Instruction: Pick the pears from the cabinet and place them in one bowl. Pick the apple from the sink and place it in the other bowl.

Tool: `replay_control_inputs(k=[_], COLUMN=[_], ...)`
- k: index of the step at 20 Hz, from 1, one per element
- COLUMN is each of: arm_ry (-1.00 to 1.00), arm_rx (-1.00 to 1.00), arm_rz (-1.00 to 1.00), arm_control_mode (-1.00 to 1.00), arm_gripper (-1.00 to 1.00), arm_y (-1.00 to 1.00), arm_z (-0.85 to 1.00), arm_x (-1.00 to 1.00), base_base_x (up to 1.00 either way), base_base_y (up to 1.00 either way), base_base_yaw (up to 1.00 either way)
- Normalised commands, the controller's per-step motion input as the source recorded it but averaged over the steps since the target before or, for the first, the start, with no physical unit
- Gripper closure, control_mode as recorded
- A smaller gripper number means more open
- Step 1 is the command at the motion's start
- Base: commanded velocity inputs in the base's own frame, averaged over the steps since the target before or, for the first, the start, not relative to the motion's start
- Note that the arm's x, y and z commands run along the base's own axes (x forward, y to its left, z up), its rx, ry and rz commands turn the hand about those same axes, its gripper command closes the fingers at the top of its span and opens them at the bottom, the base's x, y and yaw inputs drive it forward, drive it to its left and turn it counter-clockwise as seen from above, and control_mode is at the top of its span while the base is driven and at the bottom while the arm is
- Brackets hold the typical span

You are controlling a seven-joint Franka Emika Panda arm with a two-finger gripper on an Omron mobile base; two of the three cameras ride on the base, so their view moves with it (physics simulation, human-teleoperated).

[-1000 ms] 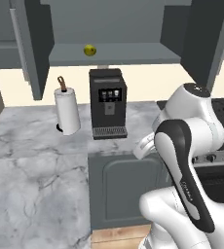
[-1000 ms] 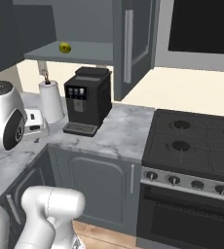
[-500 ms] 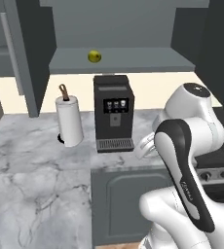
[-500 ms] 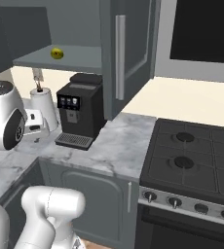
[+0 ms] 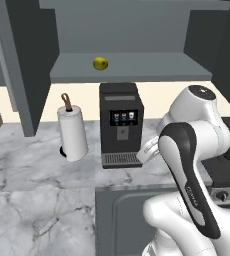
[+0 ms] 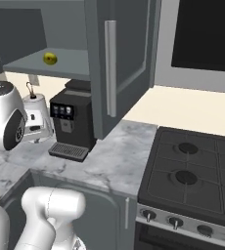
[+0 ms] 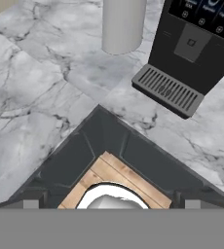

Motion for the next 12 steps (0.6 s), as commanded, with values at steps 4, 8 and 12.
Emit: replay_control_inputs(k=[4,8,12], arm_ry=[0.0,0.0,0.0], arm_rx=[0.0,0.0,0.0], arm_rz=[0.0,0.0,0.0], arm_control_mode=[1.0,1.0,1.0], arm_gripper=[-1.0,-1.0,-1.0], arm_y=[0.0,0.0,0.0], arm_z=[0.0,0.0,0.0], arm_x=[0.0,0.0,0.0], base_base_x=[0.13,0.0,0.0], base_base_y=[0.0,0.0,0.0], base_base_yaw=[0.01,0.0,0.0])
